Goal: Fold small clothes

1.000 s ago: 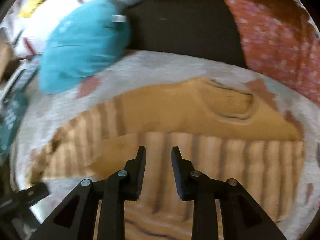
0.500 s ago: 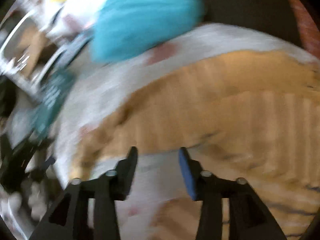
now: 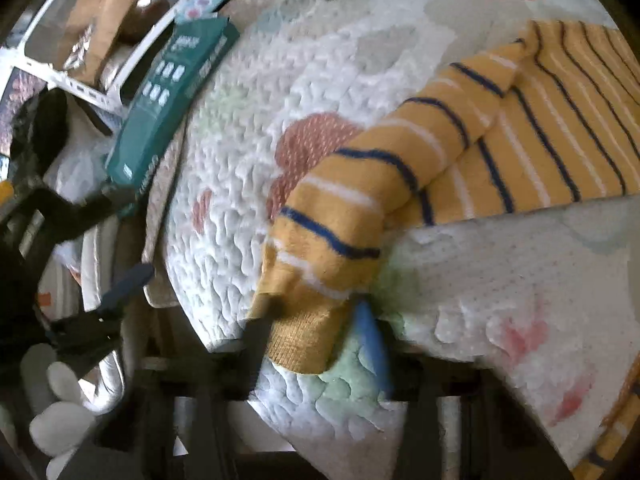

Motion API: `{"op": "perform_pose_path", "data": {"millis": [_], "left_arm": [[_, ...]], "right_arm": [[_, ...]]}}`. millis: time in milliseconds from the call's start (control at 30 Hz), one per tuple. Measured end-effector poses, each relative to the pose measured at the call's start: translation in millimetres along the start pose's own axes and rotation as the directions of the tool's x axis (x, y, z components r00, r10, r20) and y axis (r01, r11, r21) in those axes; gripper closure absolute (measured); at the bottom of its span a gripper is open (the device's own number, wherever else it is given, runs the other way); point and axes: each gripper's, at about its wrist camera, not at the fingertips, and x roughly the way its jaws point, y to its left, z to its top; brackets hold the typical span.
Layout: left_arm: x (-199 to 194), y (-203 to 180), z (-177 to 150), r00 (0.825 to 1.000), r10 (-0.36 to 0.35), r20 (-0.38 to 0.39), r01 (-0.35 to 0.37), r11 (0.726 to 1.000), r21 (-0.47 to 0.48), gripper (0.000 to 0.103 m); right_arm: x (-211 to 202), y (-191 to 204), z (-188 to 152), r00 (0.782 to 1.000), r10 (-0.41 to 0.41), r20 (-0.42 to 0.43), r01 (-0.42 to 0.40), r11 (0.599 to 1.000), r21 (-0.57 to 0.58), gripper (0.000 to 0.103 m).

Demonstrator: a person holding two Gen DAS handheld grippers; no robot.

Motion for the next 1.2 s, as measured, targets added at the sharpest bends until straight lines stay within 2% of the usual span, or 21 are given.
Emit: {"op": "perform_pose_path", "data": {"millis": [67,167,233,300,367,433,467,500,567,600,667,700,733,800,867,933,1000,1100,1200], "left_arm": [[2,-7,-4,1.0,0.003,-0.004,-0.003,1.0,0.022,0.04],[9,-19,-12,0.999,0.001,-0.034,0.001,0.998,0.058,0.04],[15,-29,-20,0.998,-0.006,-0.061,0.011,0.997,0.079,0.04],[21,-44,-34,0.995,-0.02,-0.1,0.031,0.993,0.116,0.04],[26,-62,-49,0.991,-0.031,-0.133,0.052,0.986,0.161,0.04],[33,-84,-71,0.984,-0.042,-0.173,0.08,0.973,0.215,0.04],[36,-92,-78,0.98,-0.045,-0.191,0.09,0.968,0.233,0.04],[39,-102,-88,0.976,-0.047,-0.212,0.101,0.962,0.252,0.04],[44,-121,-110,0.966,-0.047,-0.252,0.124,0.946,0.298,0.04],[46,-129,-119,0.964,-0.042,-0.264,0.129,0.938,0.321,0.04],[49,-145,-139,0.959,-0.031,-0.281,0.139,0.916,0.375,0.04],[51,-152,-146,0.957,-0.027,-0.288,0.144,0.907,0.395,0.04],[52,-157,-153,0.955,-0.024,-0.295,0.15,0.898,0.414,0.04],[54,-166,-166,0.952,-0.017,-0.305,0.158,0.881,0.445,0.04],[58,-173,-178,0.949,-0.005,-0.317,0.162,0.866,0.473,0.04],[63,-178,-186,0.943,0.009,-0.332,0.164,0.856,0.491,0.04],[68,-183,-195,0.937,0.023,-0.347,0.167,0.846,0.506,0.04],[72,-185,-201,0.94,0.038,-0.339,0.152,0.842,0.517,0.04],[71,-181,-194,0.95,0.047,-0.309,0.122,0.854,0.506,0.04]], "right_arm": [[-17,2,1,0.999,-0.036,0.016,0.037,0.999,-0.023,0.094],[-78,6,8,0.986,-0.131,0.099,0.145,0.978,-0.152,0.095],[-129,-4,13,0.964,-0.208,0.164,0.237,0.954,-0.185,0.095],[-186,-30,18,0.927,-0.297,0.227,0.337,0.927,-0.165,0.095],[-235,-62,19,0.874,-0.403,0.27,0.445,0.889,-0.112,0.095],[-281,-107,18,0.798,-0.534,0.28,0.558,0.83,-0.01,0.095],[-305,-138,15,0.733,-0.623,0.273,0.634,0.771,0.058,0.095],[-316,-158,14,0.685,-0.681,0.26,0.682,0.725,0.1,0.095],[-333,-212,7,0.575,-0.798,0.179,0.777,0.601,0.187,0.095],[-334,-244,2,0.542,-0.835,0.1,0.807,0.55,0.217,0.094],[-334,-293,-16,0.52,-0.854,-0.016,0.813,0.489,0.316,0.093],[-339,-303,-25,0.525,-0.851,-0.002,0.789,0.485,0.377,0.088],[-347,-312,-37,0.543,-0.839,0.029,0.743,0.496,0.449,0.076],[-359,-327,-63,0.601,-0.793,0.101,0.609,0.537,0.584,0.061],[-359,-332,-74,0.616,-0.776,0.132,0.564,0.552,0.614,0.061],[-359,-334,-86,0.612,-0.775,0.154,0.553,0.56,0.618,0.061],[-357,-333,-95,0.63,-0.755,0.182,0.526,0.587,0.616,0.061],[-351,-326,-100,0.695,-0.674,0.252,0.442,0.676,0.589,0.061],[-328,-295,-79,0.774,-0.543,0.326,0.342,0.791,0.507,0.061]]}}
